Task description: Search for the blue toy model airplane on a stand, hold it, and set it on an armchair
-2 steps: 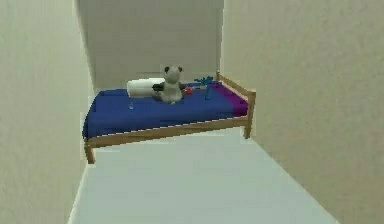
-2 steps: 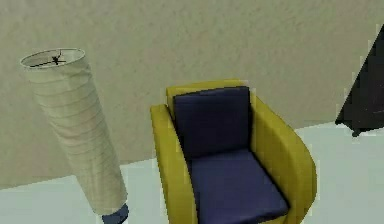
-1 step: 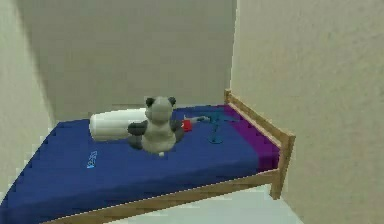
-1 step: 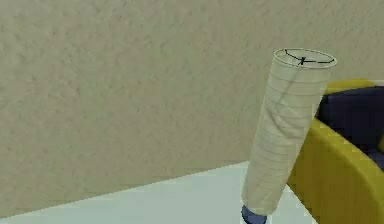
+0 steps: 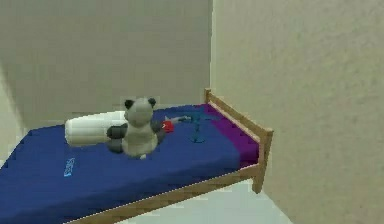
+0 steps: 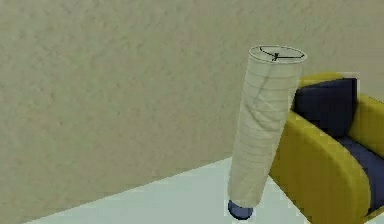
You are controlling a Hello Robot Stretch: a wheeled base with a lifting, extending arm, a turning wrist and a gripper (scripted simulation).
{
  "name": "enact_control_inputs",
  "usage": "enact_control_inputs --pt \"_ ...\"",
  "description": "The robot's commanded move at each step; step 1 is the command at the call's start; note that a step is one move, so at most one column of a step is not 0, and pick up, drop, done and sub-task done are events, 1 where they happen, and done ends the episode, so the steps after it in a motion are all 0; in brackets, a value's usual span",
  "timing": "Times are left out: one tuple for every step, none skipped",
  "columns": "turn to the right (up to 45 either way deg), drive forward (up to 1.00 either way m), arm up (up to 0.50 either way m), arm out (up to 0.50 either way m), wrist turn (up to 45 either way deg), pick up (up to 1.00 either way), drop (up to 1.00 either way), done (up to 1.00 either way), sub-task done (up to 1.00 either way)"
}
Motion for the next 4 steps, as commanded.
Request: enact_control_inputs --pt "0.0 0.45 0.00 0.00 0.0 0.00 0.00 0.00 0.00" --pt "-45.0 0.00 0.00 0.00 0.0 0.00 0.00 0.00 0.00" --pt "-39.0 0.00 0.00 0.00 0.0 0.00 0.00 0.00 0.00" --pt "45.0 0.00 0.00 0.00 0.0 0.00 0.00 0.00 0.00"
